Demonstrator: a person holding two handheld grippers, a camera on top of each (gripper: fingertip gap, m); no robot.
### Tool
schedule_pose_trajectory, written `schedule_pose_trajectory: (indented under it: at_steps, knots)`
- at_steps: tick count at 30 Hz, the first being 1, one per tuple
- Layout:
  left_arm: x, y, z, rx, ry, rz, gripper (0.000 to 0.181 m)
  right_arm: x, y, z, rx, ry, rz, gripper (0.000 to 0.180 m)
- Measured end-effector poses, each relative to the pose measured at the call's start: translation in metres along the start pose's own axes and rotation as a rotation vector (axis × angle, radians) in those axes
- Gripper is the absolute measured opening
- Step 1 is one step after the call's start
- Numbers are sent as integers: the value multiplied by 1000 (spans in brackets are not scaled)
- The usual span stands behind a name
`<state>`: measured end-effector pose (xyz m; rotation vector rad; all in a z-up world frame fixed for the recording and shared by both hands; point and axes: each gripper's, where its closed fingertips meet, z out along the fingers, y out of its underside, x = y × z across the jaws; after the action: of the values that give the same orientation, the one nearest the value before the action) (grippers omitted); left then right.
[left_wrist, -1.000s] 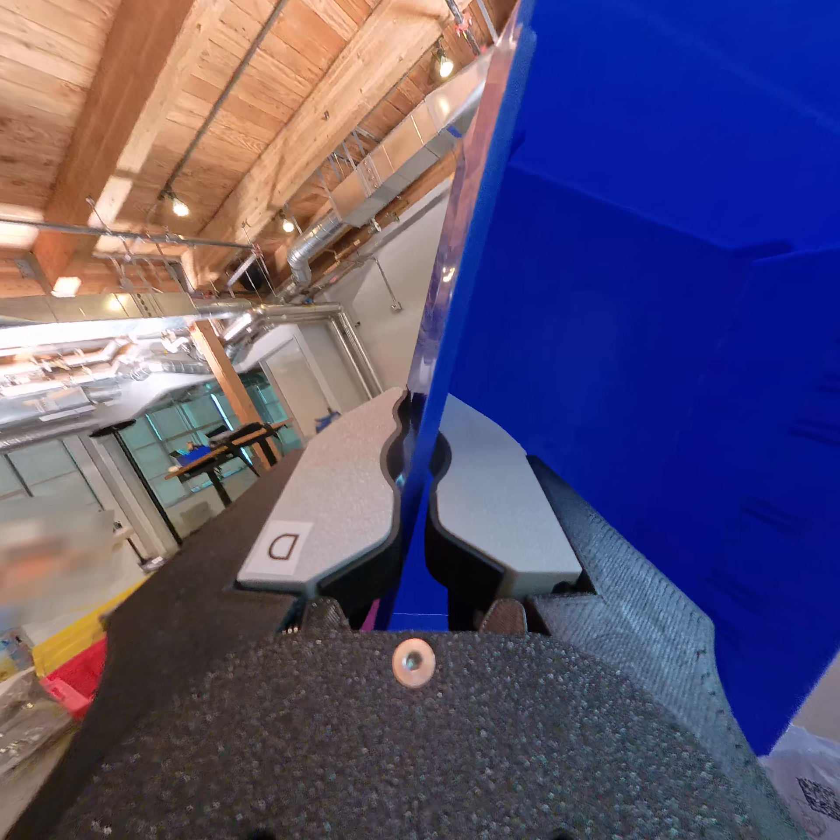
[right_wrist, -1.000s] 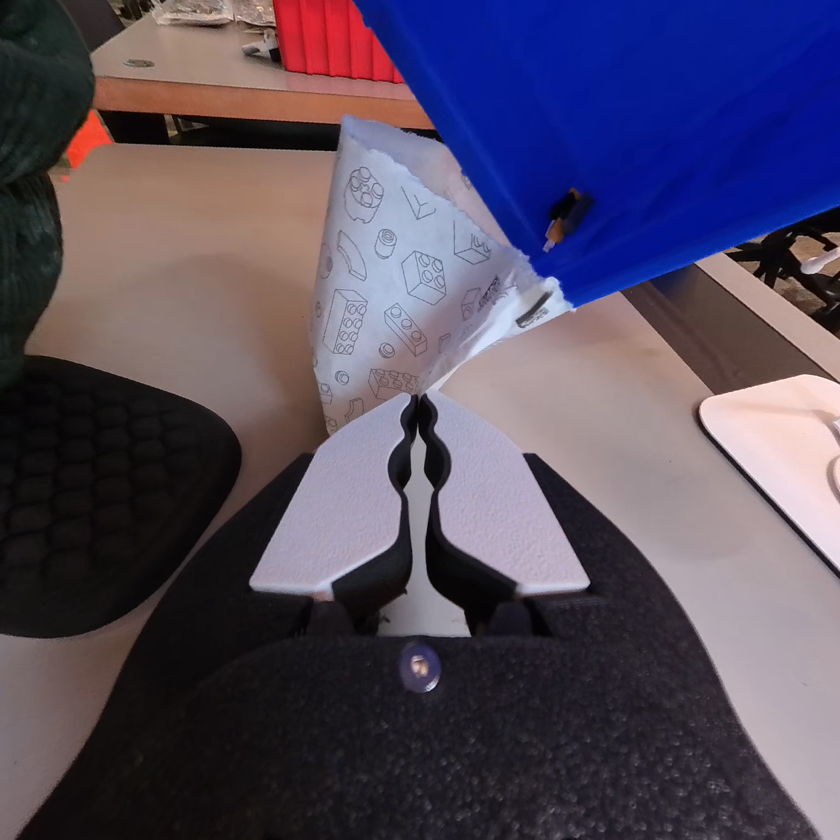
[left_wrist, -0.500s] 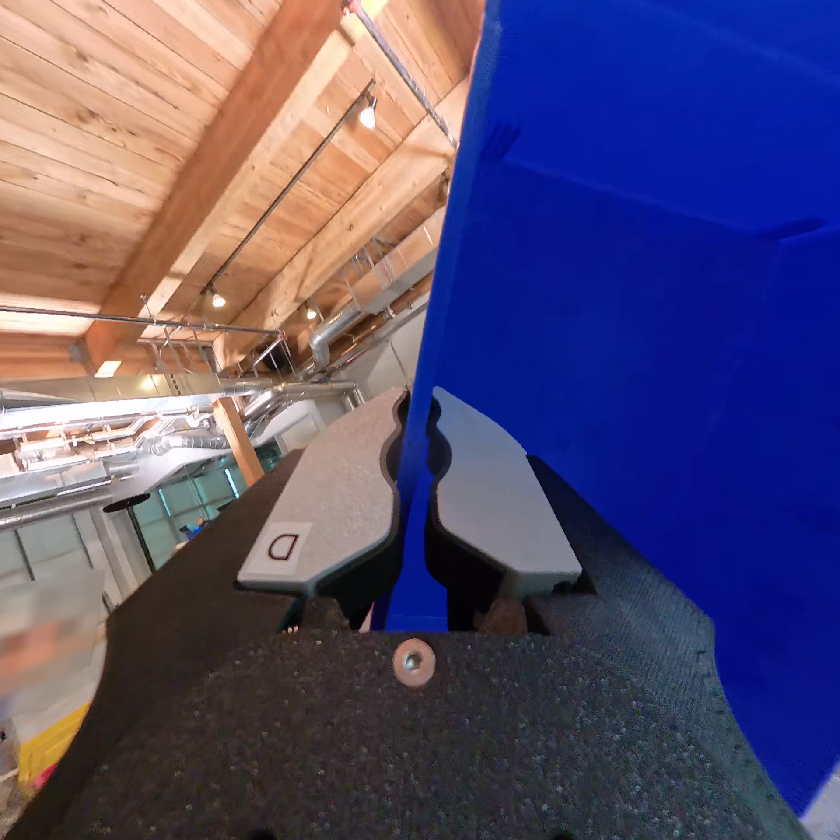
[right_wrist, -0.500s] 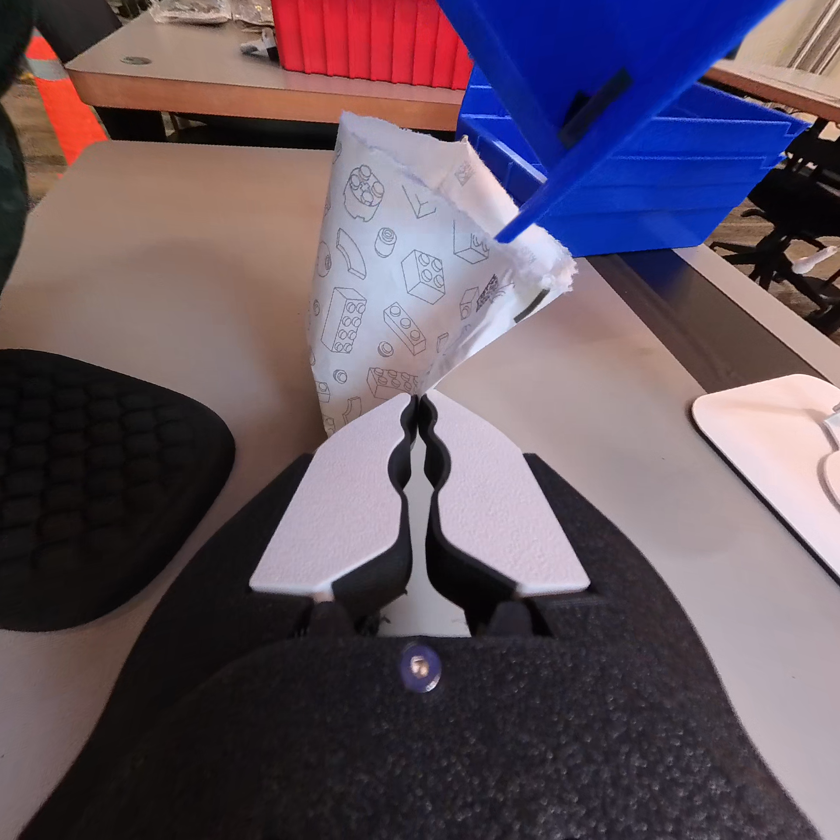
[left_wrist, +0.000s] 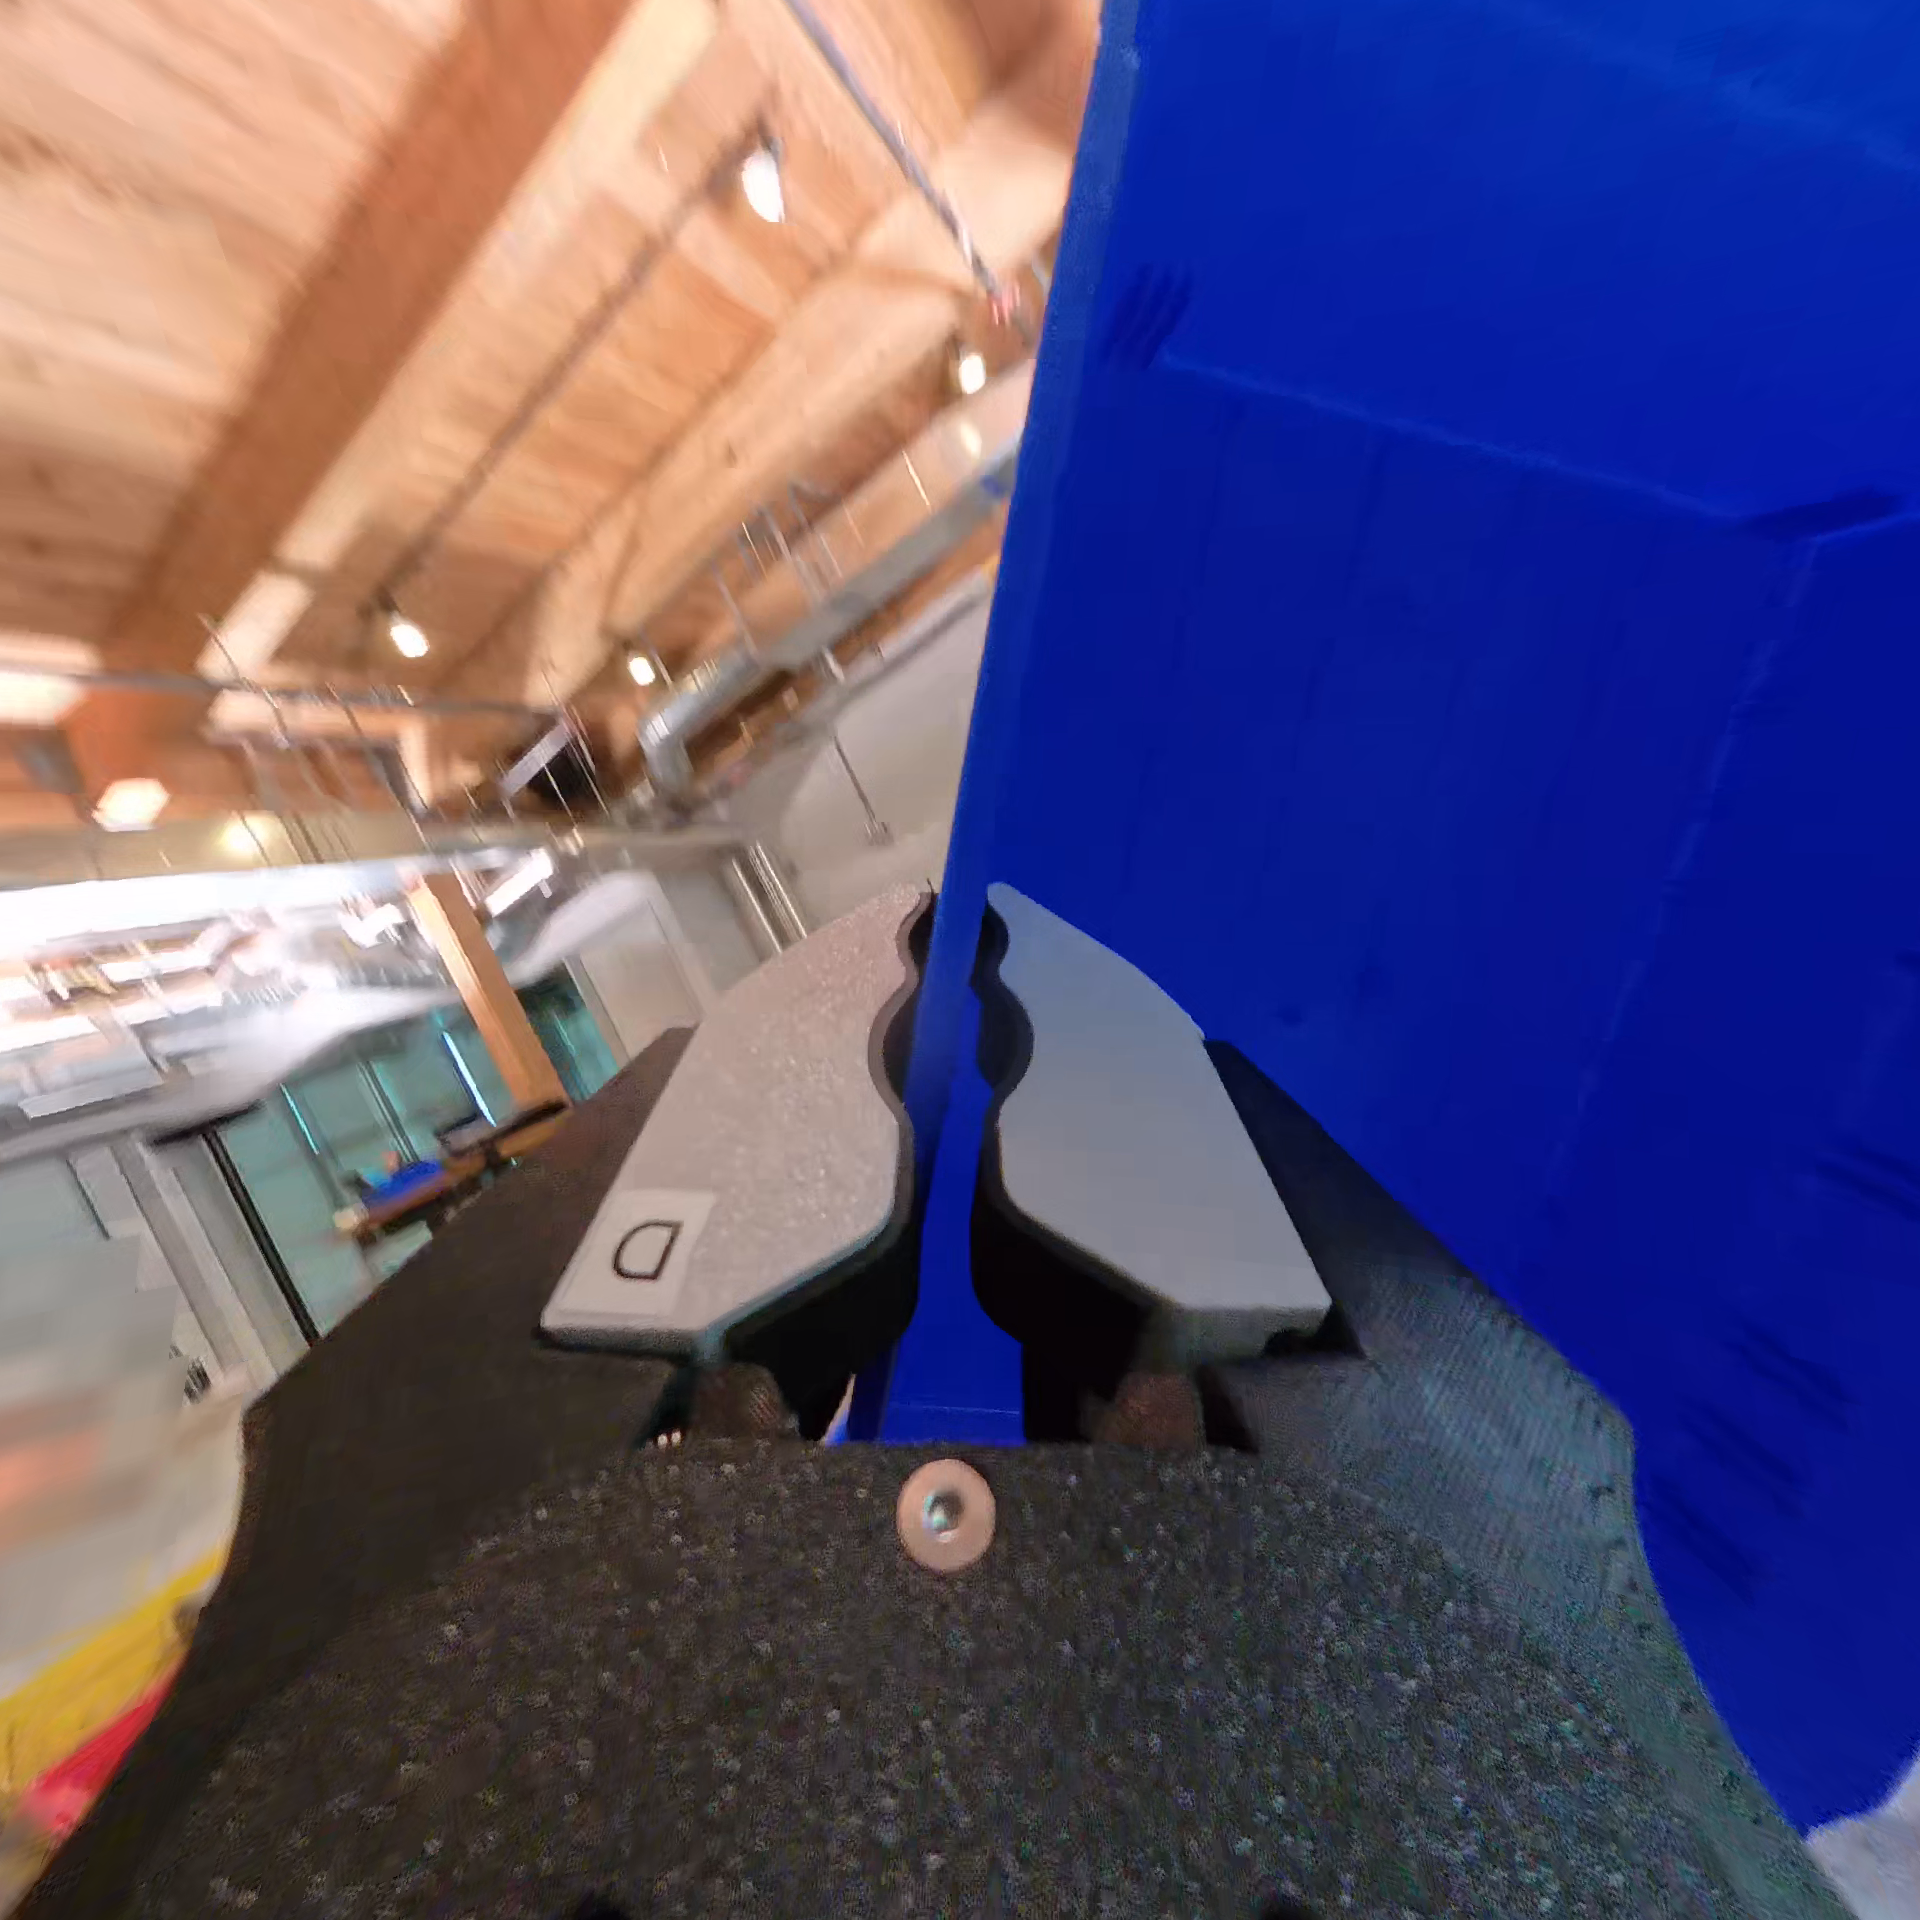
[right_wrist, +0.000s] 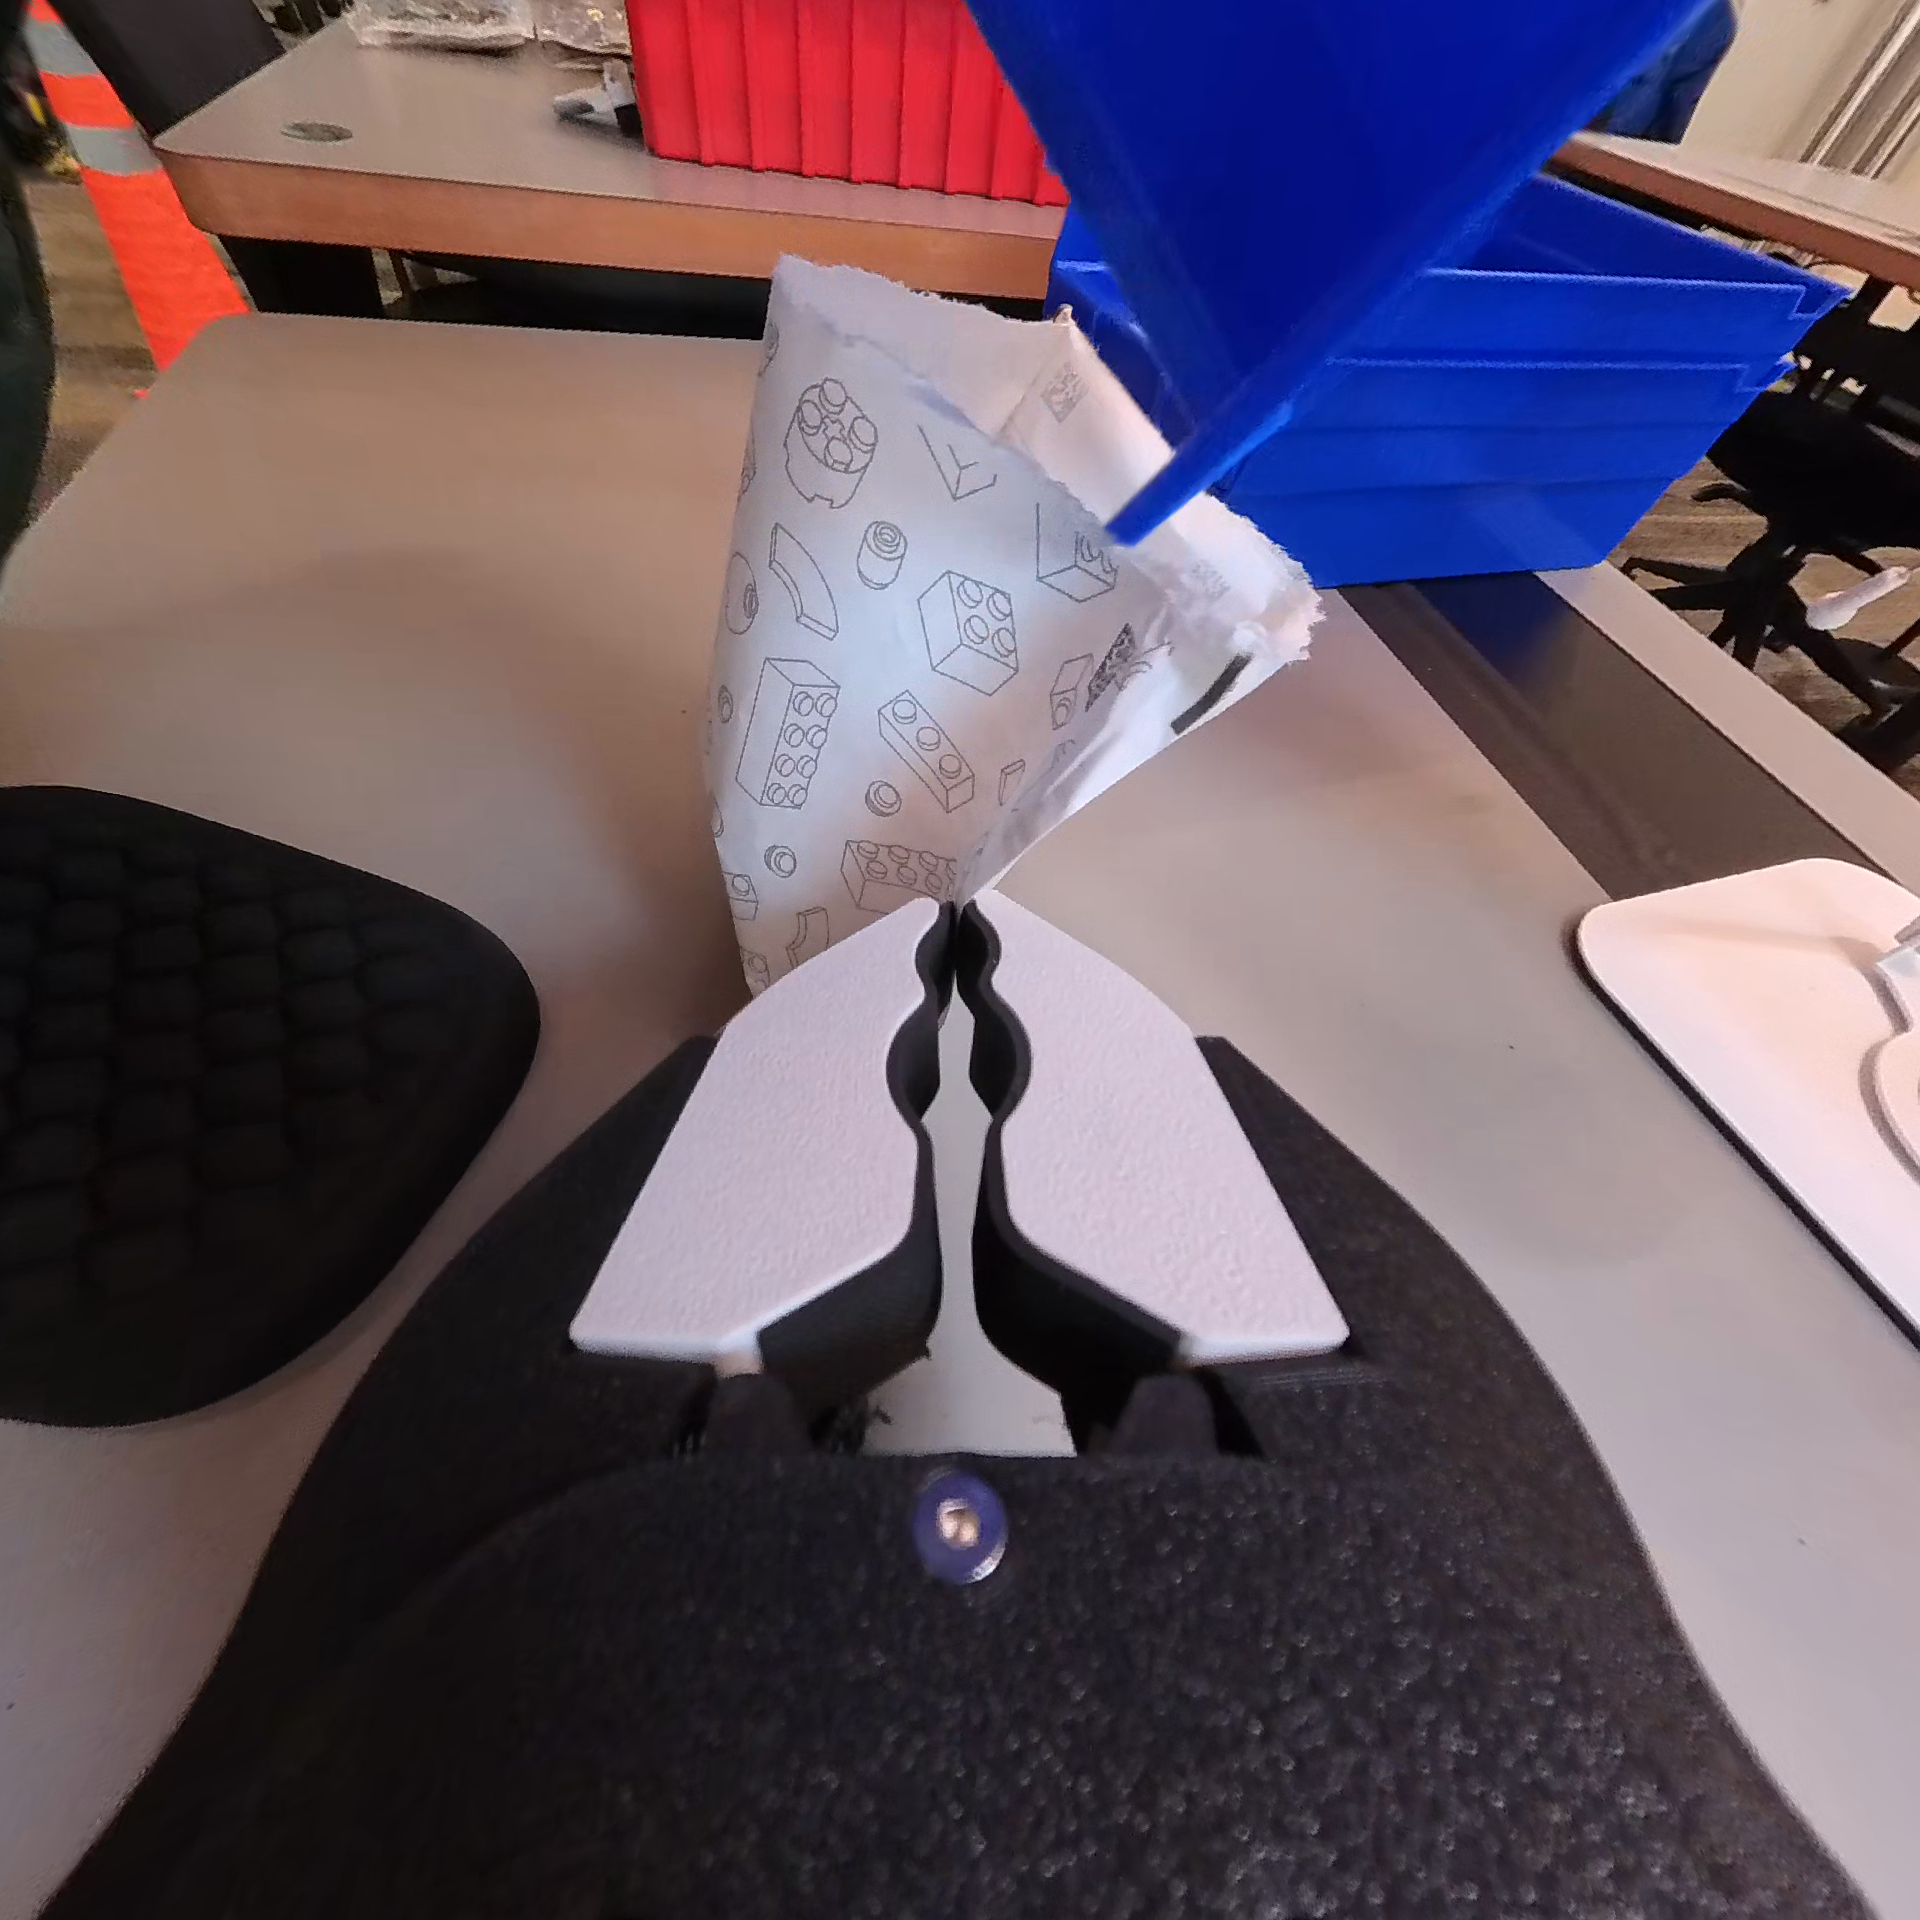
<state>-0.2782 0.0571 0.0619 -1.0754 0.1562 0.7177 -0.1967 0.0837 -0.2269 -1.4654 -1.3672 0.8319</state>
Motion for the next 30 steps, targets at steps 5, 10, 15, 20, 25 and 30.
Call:
schedule_pose_trajectory:
  at_steps: [5, 10, 15, 20, 25, 30]
  knots:
    - [-35, 39, 45, -252, 60, -182, 3, -2, 1, -3, 9, -13, -34, 0]
    - [-80, 77, 77, -472, 133, -303, 5, -5, 4, -11, 14, -37, -51, 0]
    - [-127, 138, 83, -725, 212, -383, 4, -6, 12, -30, -2, -39, -37, 0]
    - [-167, 227, 49, -1039, 207, -407, 6, -2, 20, -54, -31, -26, -13, 0]
    - [-178, 312, -11, -1302, 226, -488, 8, -1, 27, -76, -68, -15, -8, 0]
    - [-175, 366, -53, -1465, 246, -585, 10, -3, 33, -94, -92, 5, 4, 0]
